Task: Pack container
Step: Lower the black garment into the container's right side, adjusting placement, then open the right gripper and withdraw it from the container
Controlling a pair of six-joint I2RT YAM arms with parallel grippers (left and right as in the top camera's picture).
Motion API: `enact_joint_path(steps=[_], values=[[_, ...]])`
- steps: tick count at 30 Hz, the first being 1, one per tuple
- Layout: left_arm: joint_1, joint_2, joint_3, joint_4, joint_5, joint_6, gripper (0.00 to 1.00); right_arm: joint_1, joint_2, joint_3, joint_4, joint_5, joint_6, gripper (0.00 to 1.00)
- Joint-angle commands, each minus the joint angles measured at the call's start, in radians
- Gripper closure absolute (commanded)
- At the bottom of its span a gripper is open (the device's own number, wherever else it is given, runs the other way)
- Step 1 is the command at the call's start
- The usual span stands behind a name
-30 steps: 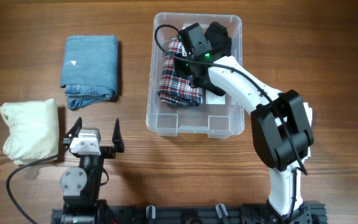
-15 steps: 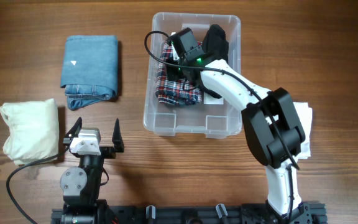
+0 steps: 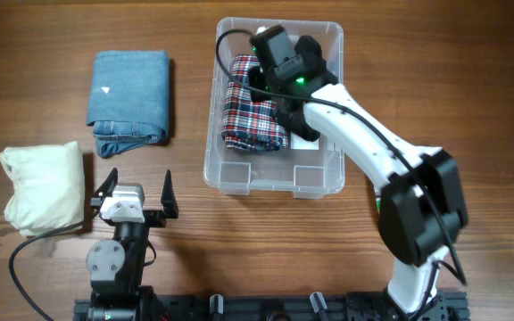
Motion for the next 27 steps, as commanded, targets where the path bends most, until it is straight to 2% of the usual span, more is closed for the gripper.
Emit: enact_joint_path(steps=[1, 11, 17, 21, 27], values=[[0.008, -0.003, -0.003, -0.008, -0.002, 0.011, 0.00, -0.018, 0.004, 0.011, -0.016, 0.100, 0.081, 0.69], [0.008, -0.003, -0.003, -0.008, -0.002, 0.011, 0.00, -0.117, 0.150, 0.009, 0.017, 0.094, 0.169, 0.71], [0.008, -0.003, -0.003, -0.008, -0.002, 0.011, 0.00, -0.137, 0.213, 0.009, 0.033, 0.034, 0.154, 0.71], [0.008, -0.003, -0.003, -0.008, -0.002, 0.011, 0.00, -0.143, 0.213, 0.009, 0.082, 0.034, 0.123, 0.65], [0.008, -0.003, -0.003, -0.008, -0.002, 0.011, 0.00, -0.153, 0.233, 0.009, 0.094, 0.034, 0.100, 0.66]])
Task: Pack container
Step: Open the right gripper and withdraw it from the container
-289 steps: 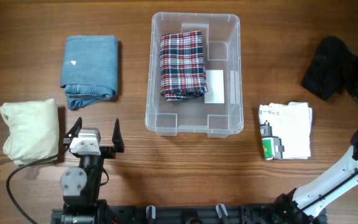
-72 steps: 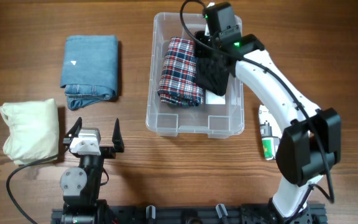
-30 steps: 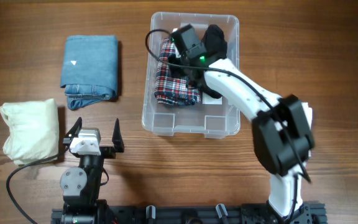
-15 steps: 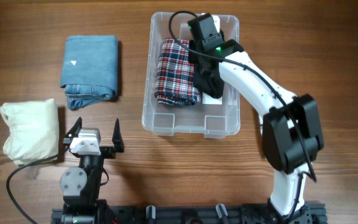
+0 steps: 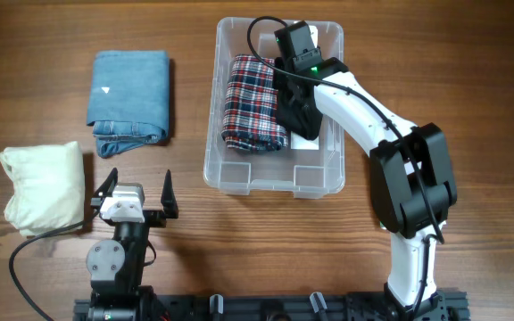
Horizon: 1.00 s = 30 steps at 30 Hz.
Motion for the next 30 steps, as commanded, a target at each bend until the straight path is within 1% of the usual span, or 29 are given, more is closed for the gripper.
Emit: enact_joint_path(steps=[1, 3, 5, 8, 11, 16, 20, 23, 27, 30], values=[[0.008, -0.003, -0.003, -0.008, -0.002, 0.011, 0.00, -0.030, 0.075, 0.000, 0.012, -0.002, -0.023, 0.66], [0.008, -0.003, -0.003, -0.008, -0.002, 0.011, 0.00, -0.035, 0.091, 0.000, 0.020, -0.003, -0.027, 0.66], [0.008, -0.003, -0.003, -0.008, -0.002, 0.011, 0.00, -0.042, 0.104, 0.000, 0.043, -0.023, -0.076, 0.66], [0.008, -0.003, -0.003, -0.008, -0.002, 0.011, 0.00, -0.046, 0.105, 0.000, 0.075, -0.025, -0.105, 0.66], [0.008, -0.003, -0.003, -0.008, -0.002, 0.011, 0.00, -0.046, 0.105, 0.000, 0.116, -0.069, -0.178, 0.66], [0.008, -0.003, -0.003, -0.008, -0.002, 0.011, 0.00, -0.048, 0.105, 0.000, 0.149, -0.073, -0.233, 0.66], [0.008, -0.003, -0.003, -0.008, -0.002, 0.011, 0.00, -0.049, 0.105, 0.000, 0.150, -0.074, -0.231, 0.66], [0.008, -0.003, -0.003, -0.008, -0.002, 0.011, 0.00, -0.049, 0.092, 0.000, 0.143, -0.111, -0.230, 0.65], [0.008, -0.003, -0.003, -0.008, -0.002, 0.011, 0.00, -0.049, 0.051, 0.001, 0.127, -0.134, -0.228, 0.50], [0.008, -0.003, -0.003, -0.008, -0.002, 0.011, 0.00, -0.049, -0.021, 0.001, 0.079, -0.158, -0.211, 0.43]])
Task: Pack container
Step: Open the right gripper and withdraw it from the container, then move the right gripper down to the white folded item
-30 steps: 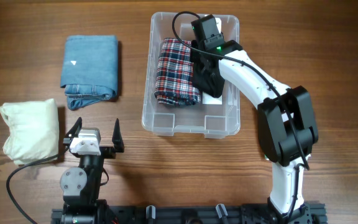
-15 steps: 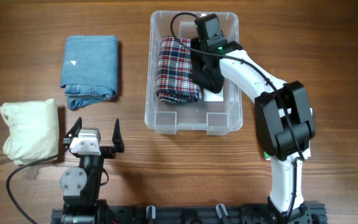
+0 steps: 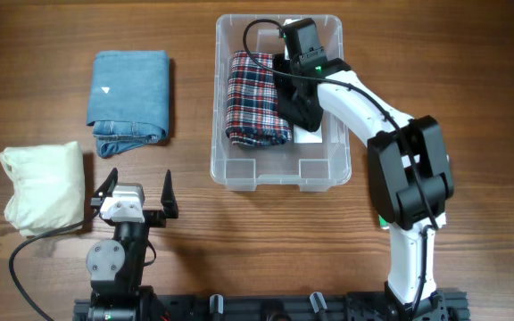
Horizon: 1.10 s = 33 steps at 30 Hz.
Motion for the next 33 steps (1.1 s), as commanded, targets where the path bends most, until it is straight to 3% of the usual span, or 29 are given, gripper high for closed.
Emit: enact_joint_path(steps=[1, 4, 7, 12, 15, 22, 25, 31, 33], values=[[0.008, -0.003, -0.003, -0.008, -0.002, 0.011, 0.00, -0.011, -0.098, 0.000, -0.066, -0.039, 0.033, 0.41], [0.008, -0.003, -0.003, -0.008, -0.002, 0.011, 0.00, -0.011, -0.203, 0.000, -0.120, -0.052, 0.068, 0.34], [0.008, -0.003, -0.003, -0.008, -0.002, 0.011, 0.00, -0.012, -0.337, 0.000, -0.180, -0.052, 0.089, 0.18], [0.008, -0.003, -0.003, -0.008, -0.002, 0.011, 0.00, -0.013, -0.513, 0.000, -0.381, -0.006, 0.116, 0.01], [0.008, -0.003, -0.003, -0.008, -0.002, 0.011, 0.00, -0.013, -0.572, 0.000, -0.485, 0.135, 0.143, 0.00], [0.008, -0.003, -0.003, -0.008, -0.002, 0.011, 0.00, -0.047, -0.660, 0.000, -0.763, 0.332, 0.405, 0.00], [0.008, -0.003, -0.003, -0.008, -0.002, 0.011, 0.00, -0.110, -0.663, -0.001, -0.917, 0.390, 0.568, 0.00], [0.008, -0.003, -0.003, -0.008, -0.002, 0.011, 0.00, -0.248, -0.663, -0.006, -1.234, 0.473, 1.198, 0.00], [0.008, -0.003, -0.003, -0.008, -0.002, 0.011, 0.00, -0.273, -0.662, -0.019, -1.283, 0.453, 1.280, 0.00]])
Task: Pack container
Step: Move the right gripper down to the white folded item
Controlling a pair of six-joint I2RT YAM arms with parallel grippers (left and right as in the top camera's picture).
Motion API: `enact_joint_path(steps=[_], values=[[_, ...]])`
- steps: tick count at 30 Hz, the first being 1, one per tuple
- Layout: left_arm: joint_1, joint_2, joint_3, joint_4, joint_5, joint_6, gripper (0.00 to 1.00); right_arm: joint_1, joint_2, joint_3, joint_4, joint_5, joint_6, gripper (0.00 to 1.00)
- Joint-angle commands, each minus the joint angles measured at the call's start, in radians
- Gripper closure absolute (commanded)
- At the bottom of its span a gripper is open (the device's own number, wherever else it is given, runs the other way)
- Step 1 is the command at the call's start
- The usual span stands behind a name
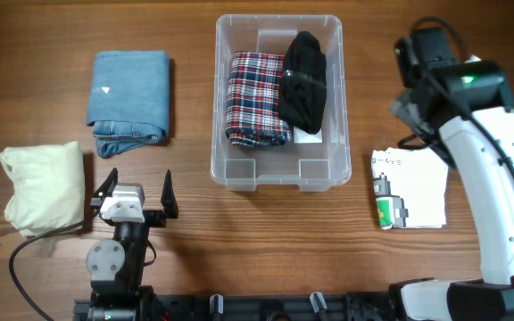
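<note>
The clear plastic container (218, 107) stands at the back middle of the table. Inside it a folded plaid cloth (255, 98) lies on the left, and a black cloth (303, 80) lies against it on the right. Folded blue jeans (130, 91) and a cream cloth bundle (43, 187) lie on the table to the left. My right arm's wrist (428, 55) hangs above the table, right of the container and clear of it. Its fingers are hidden beneath it. My left gripper (136, 189) rests open near the front edge, beside the cream bundle.
A white printed sheet (410, 187) with a small green item on it lies on the table right of the container, below the right arm. The arm bases stand along the front edge.
The right gripper was down in the container at the black cloth. It is now out of the container, off to its right. The black cloth stays inside. The left arm has not moved.
The right gripper was over the skewed container, its fingers hidden, with black cloth showing beside the plaid one. Later it stood at the black cloth on the right side, and the container came square. Now the arm is out and both cloths lie inside.
</note>
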Motion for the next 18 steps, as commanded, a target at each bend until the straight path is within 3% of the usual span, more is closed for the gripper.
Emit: enact_joint_path(steps=[1, 5, 9, 15, 18], values=[[0.008, -0.003, -0.003, -0.008, -0.002, 0.011, 0.00, -0.036, -0.013, -0.026, -0.051, 0.020, 0.327, 0.00], [0.008, -0.003, -0.003, -0.008, -0.002, 0.011, 0.00, -0.037, -0.016, -0.127, -0.051, -0.050, 0.445, 0.00], [0.008, -0.003, -0.003, -0.008, -0.002, 0.011, 0.00, -0.038, -0.016, -0.285, -0.032, -0.123, 0.707, 0.00], [0.008, -0.003, -0.003, -0.008, -0.002, 0.011, 0.00, -0.088, -0.015, -0.452, 0.117, -0.132, 0.706, 0.00], [0.008, -0.003, -0.003, -0.008, -0.002, 0.011, 0.00, -0.152, -0.014, -0.539, 0.261, -0.215, 0.568, 0.00]])
